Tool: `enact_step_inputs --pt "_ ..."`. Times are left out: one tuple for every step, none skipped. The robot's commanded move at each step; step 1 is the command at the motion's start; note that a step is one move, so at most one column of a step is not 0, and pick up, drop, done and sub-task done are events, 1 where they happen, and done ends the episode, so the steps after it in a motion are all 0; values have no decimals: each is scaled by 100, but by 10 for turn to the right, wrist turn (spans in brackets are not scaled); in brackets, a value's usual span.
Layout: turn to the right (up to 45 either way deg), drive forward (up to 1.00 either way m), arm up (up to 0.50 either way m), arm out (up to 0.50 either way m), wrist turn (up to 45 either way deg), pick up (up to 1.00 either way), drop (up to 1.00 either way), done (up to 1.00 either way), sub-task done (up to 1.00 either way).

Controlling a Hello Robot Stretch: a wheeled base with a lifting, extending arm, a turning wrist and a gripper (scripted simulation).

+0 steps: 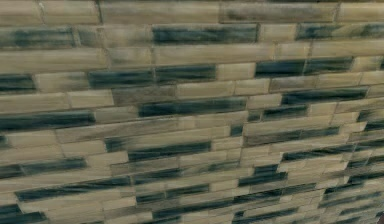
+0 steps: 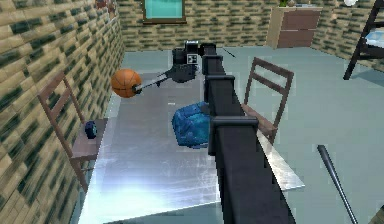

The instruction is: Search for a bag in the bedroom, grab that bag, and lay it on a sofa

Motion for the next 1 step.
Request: enact_step_inputs --pt "0 0 0 0 450 0 0 0 0"
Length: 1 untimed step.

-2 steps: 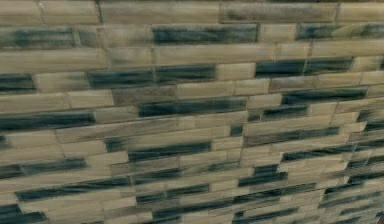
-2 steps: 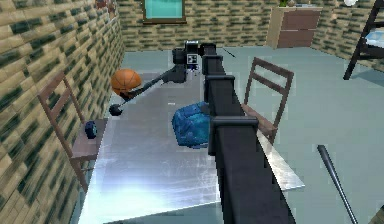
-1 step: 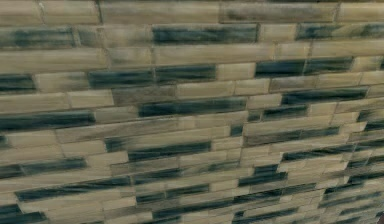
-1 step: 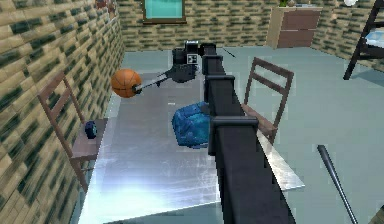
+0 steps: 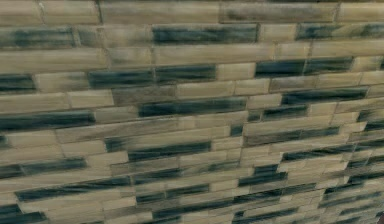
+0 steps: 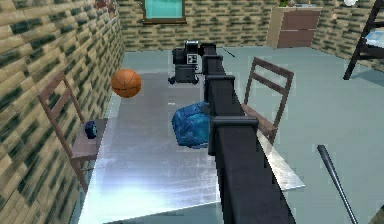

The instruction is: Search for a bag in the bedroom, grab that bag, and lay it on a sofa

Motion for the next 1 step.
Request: enact_step_inputs --pt "0 0 0 0 300 0 0 0 0"
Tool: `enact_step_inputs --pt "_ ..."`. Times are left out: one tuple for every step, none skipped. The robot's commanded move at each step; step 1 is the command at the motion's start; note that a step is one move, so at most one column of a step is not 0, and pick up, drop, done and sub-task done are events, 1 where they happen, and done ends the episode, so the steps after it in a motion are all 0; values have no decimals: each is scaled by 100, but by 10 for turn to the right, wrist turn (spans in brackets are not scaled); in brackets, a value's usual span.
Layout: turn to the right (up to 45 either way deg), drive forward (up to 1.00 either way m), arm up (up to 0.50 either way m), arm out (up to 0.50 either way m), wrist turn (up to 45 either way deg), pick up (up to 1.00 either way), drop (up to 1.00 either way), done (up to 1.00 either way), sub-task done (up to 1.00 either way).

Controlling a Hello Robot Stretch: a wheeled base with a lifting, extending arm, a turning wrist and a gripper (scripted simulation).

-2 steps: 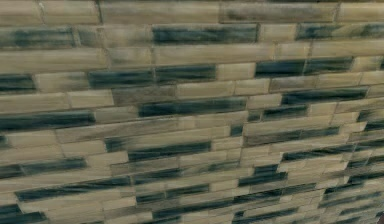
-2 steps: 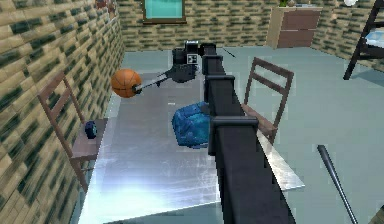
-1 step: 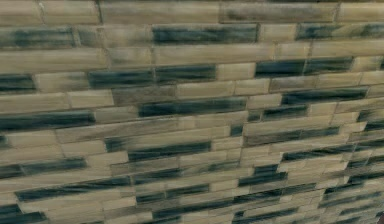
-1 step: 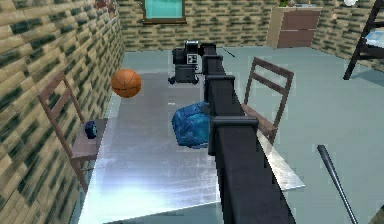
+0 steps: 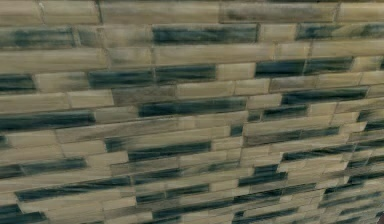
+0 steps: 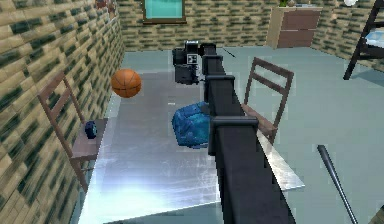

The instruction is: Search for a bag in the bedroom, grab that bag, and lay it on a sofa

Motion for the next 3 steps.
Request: enact_step_inputs --pt "0 0 -28 0 0 0 0 0 0" --pt "0 0 0 0 0 100 0 0 0" --pt "0 0 10 0 0 0 0 0 0"
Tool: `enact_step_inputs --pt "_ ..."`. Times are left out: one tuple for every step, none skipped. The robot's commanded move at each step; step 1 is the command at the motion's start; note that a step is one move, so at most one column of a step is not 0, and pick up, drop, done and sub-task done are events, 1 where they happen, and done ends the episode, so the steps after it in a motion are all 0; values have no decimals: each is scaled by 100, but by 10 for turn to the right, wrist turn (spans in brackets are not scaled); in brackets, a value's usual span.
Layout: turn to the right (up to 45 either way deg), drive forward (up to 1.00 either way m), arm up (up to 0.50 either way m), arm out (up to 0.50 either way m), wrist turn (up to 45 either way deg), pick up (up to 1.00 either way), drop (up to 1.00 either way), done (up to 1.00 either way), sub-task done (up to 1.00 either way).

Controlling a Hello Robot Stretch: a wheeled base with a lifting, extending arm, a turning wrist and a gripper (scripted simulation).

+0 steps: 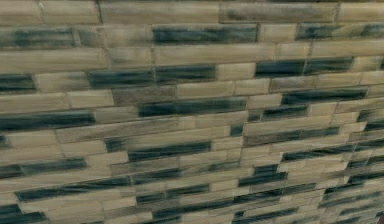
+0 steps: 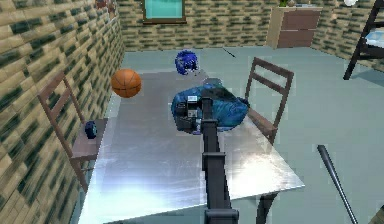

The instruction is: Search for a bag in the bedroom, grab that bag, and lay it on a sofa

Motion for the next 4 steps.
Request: enact_step_inputs --pt "0 0 18 0 0 0 0 0 0" --pt "0 0 0 0 -450 0 0 0 0" --pt "0 0 0 0 -450 0 0 0 0" --pt "0 0 0 0 -450 0 0 0 0"
